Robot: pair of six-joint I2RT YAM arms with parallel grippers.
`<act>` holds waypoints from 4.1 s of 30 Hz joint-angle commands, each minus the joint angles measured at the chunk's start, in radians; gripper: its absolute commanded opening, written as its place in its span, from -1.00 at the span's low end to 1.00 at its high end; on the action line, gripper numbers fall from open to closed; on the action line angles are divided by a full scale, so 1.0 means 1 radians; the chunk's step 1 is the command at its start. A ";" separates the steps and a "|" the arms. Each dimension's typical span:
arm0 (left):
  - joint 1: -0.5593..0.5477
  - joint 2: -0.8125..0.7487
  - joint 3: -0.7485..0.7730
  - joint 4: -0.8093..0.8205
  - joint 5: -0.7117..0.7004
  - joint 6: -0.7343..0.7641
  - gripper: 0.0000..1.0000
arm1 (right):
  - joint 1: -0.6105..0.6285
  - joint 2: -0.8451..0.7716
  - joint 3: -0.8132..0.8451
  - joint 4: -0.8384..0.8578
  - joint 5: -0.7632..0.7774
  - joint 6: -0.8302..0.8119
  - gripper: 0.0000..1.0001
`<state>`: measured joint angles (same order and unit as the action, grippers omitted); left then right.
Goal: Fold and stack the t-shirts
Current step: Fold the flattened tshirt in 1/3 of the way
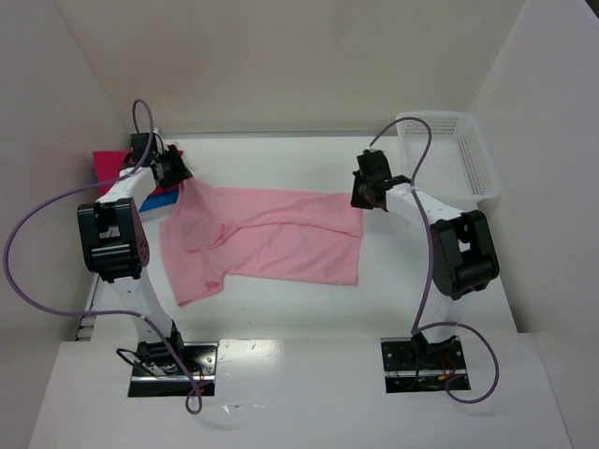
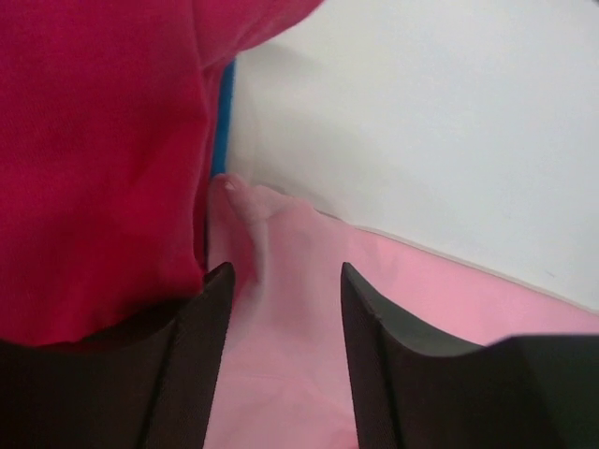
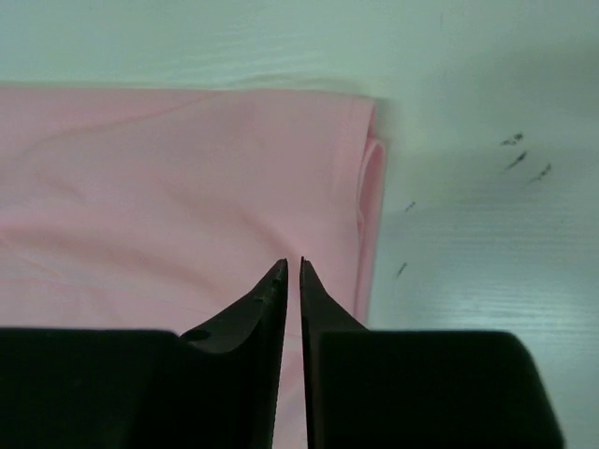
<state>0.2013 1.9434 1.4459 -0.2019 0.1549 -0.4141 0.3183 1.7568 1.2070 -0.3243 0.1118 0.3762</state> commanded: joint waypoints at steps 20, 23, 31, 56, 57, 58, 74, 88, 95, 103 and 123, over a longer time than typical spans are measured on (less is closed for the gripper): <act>-0.109 -0.265 -0.151 0.010 -0.046 0.071 0.38 | 0.010 0.379 0.311 -0.156 0.125 -0.043 -1.00; -0.109 -0.265 -0.151 0.010 -0.037 0.071 0.46 | -0.010 0.402 0.356 -0.202 0.167 -0.043 -1.00; -0.109 -0.219 -0.133 0.001 0.034 0.080 0.58 | -0.121 0.418 0.382 -0.217 0.200 -0.043 -1.00; -0.181 0.097 0.037 0.045 0.112 0.051 0.38 | -0.136 0.409 0.452 -0.145 0.089 -0.099 -1.00; -0.181 0.098 0.037 0.047 0.112 0.051 0.38 | -0.136 0.408 0.442 -0.143 0.089 -0.099 -1.00; -0.181 0.108 0.037 0.056 0.112 0.051 0.38 | -0.136 0.400 0.433 -0.134 0.089 -0.099 -1.00; -0.181 0.192 0.087 0.075 0.173 0.032 -0.16 | -0.136 0.400 0.422 -0.134 0.109 -0.099 -1.00; -0.160 0.164 0.109 0.123 0.078 -0.026 -0.84 | -0.136 0.400 0.396 -0.125 0.118 -0.108 -1.00; -0.130 0.174 0.156 0.141 0.089 -0.035 -1.00 | -0.136 0.400 0.387 -0.116 0.135 -0.108 -1.00; -0.120 0.238 0.249 0.087 0.082 -0.037 -1.00 | -0.136 0.400 0.387 -0.116 0.135 -0.108 -1.00; -0.092 0.213 0.194 0.025 0.116 0.017 0.15 | -0.136 0.354 0.407 -0.116 0.164 -0.108 -0.62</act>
<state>0.0902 2.2150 1.6650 -0.1864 0.2337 -0.4251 0.1854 2.1736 1.6108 -0.4429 0.2347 0.2834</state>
